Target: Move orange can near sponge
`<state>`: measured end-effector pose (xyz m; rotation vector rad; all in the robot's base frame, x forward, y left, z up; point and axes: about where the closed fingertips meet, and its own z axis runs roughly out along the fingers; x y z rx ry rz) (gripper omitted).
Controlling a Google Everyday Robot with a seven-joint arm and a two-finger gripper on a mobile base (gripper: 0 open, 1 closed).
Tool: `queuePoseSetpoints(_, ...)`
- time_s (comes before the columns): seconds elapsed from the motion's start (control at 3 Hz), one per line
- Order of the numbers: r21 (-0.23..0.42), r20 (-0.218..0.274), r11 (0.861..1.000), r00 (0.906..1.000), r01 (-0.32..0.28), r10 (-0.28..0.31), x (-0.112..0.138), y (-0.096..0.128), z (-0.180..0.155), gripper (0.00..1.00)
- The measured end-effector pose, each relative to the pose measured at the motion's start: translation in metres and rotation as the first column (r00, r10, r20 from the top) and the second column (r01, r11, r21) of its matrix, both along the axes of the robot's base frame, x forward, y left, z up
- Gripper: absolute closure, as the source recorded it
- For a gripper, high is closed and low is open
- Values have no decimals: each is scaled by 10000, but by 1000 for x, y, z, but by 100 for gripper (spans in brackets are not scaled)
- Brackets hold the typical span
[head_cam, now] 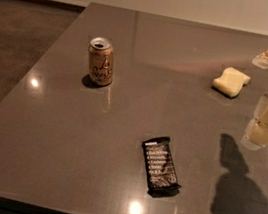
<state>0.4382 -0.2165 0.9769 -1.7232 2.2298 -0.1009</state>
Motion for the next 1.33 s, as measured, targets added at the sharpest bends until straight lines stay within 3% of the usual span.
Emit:
queuePoseSetpoints(0.33, 30, 19, 10000, 10000, -7, 7, 1, 1, 1, 0)
queuePoseSetpoints(0.67, 607, -21, 9981, 10000, -52, 53, 19, 14, 1, 0)
queuePoseSetpoints(1.0, 1496, 172, 9882, 9994, -333, 311, 43, 45, 3, 0)
queuePoseSetpoints(1.33, 2376, 332, 9680, 9966, -814, 756, 67, 98, 9, 0)
